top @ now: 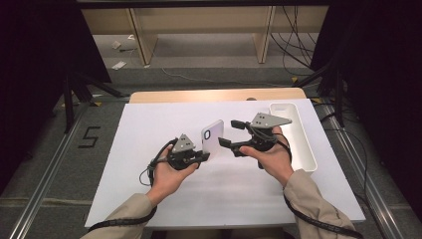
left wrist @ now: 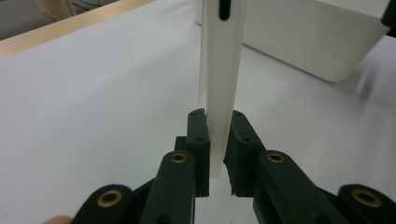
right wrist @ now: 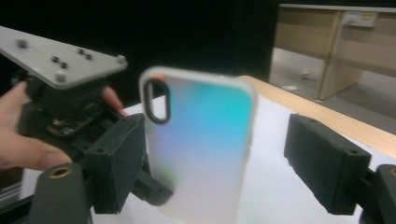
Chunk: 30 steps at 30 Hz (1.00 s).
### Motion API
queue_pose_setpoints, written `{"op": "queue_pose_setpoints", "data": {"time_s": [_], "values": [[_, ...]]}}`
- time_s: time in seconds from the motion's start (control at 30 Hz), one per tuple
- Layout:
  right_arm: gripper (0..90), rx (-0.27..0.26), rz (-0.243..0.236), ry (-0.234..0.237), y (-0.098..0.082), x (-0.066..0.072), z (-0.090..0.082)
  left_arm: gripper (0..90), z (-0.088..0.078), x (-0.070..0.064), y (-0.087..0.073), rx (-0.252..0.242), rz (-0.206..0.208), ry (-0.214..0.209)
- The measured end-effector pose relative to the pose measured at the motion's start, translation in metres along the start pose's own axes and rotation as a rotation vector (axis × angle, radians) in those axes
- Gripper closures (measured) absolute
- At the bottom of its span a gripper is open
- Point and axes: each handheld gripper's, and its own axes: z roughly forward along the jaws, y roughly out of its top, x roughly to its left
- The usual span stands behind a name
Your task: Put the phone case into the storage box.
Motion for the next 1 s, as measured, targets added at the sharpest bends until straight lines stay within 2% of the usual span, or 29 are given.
{"op": "queue_pose_setpoints", "data": {"time_s": [0.2,0.3,0.63,1.0], "values": [[16.1,-0.014,0.026,-0.076,-0.006,0.001,0.003,80.6,-0.001,0.0,0.001,0.005,-0.049,0.037],[15.7,-0.021,0.034,-0.104,-0.008,0.001,0.003,80.6,0.0,0.0,0.001,0.013,-0.059,0.044],[10.8,-0.028,0.027,-0.118,-0.007,0.006,0.006,80.7,0.003,-0.001,0.003,0.034,-0.076,0.054],[7.2,-0.052,0.035,-0.147,-0.006,0.009,0.007,80.6,0.009,-0.007,0.005,0.043,-0.067,0.032]]}}
